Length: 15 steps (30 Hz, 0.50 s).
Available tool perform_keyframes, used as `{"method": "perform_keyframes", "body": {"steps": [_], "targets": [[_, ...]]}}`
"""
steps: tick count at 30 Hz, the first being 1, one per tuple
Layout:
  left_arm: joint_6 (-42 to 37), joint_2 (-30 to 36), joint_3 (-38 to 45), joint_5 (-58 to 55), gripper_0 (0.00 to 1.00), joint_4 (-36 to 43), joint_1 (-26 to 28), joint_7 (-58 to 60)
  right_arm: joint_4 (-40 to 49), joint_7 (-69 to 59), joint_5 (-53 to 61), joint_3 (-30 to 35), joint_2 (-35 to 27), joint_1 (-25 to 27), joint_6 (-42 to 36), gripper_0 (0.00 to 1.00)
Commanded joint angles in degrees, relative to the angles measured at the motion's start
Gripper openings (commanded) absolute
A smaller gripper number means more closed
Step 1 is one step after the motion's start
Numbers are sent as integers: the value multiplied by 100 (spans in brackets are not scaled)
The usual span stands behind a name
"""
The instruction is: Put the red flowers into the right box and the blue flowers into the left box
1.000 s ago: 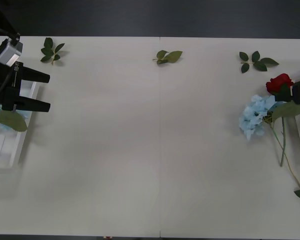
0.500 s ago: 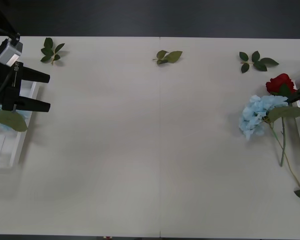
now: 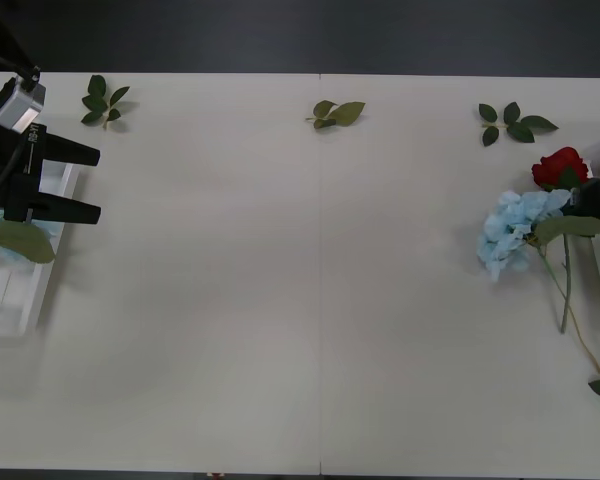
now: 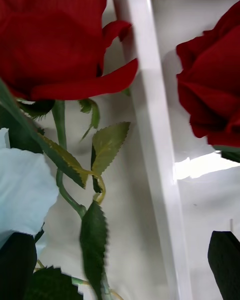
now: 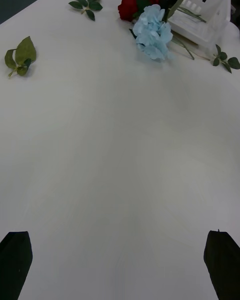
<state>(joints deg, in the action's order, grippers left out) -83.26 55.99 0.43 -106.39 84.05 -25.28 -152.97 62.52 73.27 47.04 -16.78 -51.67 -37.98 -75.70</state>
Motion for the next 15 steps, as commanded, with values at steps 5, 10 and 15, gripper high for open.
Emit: {"method": "perform_keyframes", "body": {"steps": [5,10,15], "targets": [[12,79,63,13,100,59,-205,-203,120,-15,-160,-27,87,80,196,100],[12,79,63,13,100,59,-205,-203,120,47,-213,-27,140,159,310,100],[12,79,63,13,100,59,-205,-203,120,91,-336,-36,237,282,486,100]]}}
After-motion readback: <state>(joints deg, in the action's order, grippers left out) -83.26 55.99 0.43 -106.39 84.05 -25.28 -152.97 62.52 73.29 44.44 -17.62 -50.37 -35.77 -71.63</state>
